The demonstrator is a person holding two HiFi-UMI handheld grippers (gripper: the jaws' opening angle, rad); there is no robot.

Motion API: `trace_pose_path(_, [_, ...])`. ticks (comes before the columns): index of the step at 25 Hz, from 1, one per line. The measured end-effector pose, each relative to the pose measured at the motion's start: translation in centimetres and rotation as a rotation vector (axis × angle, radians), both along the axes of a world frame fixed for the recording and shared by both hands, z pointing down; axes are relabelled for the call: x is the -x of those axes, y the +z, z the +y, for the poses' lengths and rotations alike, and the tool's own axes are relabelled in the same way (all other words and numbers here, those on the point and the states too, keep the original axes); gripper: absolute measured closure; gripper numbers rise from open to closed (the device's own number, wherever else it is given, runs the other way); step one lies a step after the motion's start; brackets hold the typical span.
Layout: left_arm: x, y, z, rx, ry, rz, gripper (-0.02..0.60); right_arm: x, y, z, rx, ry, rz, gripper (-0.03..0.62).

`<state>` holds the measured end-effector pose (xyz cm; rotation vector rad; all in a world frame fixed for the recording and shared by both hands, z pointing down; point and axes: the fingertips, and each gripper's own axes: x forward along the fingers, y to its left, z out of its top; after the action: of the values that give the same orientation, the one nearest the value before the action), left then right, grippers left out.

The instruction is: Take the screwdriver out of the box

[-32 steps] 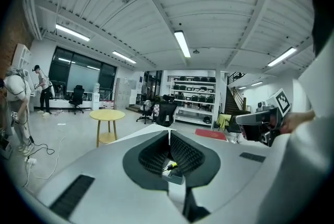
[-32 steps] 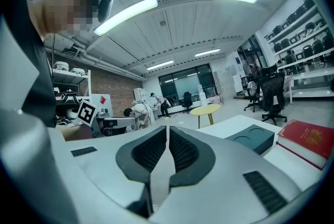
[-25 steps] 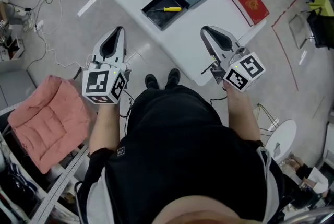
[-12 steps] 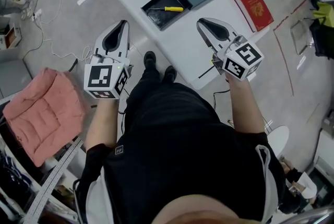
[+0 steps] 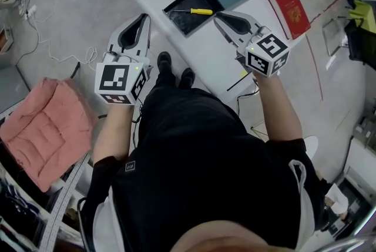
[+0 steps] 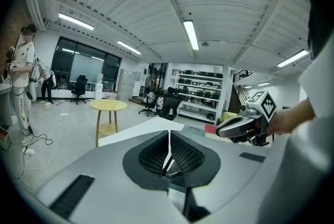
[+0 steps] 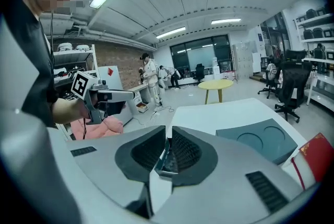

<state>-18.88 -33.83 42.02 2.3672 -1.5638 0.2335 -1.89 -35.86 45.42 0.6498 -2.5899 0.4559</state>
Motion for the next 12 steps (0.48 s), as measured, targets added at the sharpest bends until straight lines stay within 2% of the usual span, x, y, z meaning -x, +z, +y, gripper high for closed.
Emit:
trace_pose_path(3, [0.4, 0.8, -0.8, 0.015, 0.016, 0.0, 0.557, 1.2, 1.5, -1.0, 0.019, -0.037, 0.046, 0.548])
trace_pose_path(5, [0.6, 1.4, -1.3, 0.024, 0.022, 0.004, 0.557, 1.9, 2.7, -1.6, 0.03, -0.064, 0.089, 0.509])
trace_pose_path(10, [1.2, 2.4, -2.3, 0.036, 0.02, 0.024, 0.557, 3.3, 5.9, -3.0, 0.027, -0.145, 0.21, 0.498])
trace_pose_path(12, [1.3, 2.8, -2.7, 0.039, 0.021, 0.028, 0.557, 3.7, 7.2, -3.3, 0.034, -0.19, 0.259, 0.471])
